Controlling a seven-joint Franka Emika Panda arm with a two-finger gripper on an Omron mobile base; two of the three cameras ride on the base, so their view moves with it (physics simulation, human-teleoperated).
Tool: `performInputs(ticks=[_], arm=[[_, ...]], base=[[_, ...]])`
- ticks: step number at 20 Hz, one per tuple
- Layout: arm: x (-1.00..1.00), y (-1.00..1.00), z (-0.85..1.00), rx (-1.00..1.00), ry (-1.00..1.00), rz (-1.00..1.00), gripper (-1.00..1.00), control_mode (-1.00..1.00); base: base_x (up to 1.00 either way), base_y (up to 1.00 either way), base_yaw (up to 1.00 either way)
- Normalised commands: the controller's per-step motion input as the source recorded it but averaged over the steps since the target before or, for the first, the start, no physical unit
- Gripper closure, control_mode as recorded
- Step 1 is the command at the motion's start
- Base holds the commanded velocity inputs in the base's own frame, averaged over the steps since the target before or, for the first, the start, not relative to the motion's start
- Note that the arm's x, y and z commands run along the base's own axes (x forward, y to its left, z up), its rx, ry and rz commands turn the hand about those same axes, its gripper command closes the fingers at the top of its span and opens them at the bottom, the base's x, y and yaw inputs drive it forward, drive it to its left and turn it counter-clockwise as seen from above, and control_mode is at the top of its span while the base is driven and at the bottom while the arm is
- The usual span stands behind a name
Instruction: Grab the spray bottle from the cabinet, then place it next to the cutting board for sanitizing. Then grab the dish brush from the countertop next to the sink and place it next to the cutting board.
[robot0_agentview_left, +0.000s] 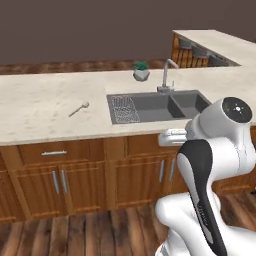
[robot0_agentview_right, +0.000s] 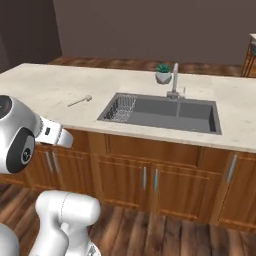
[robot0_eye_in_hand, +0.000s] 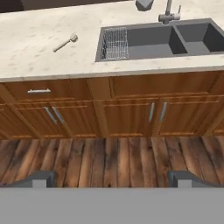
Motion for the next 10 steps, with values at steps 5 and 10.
performInputs(ticks=[5,10], arm=[[0.0,0.0,0.0,0.0,0.0,0.0,-1.0,1.0],[0.0,0.0,0.0,0.0,0.0,0.0,-1.0,1.0]], base=[[0.45,0.27,0.29],[0.88,0.12,0.37]])
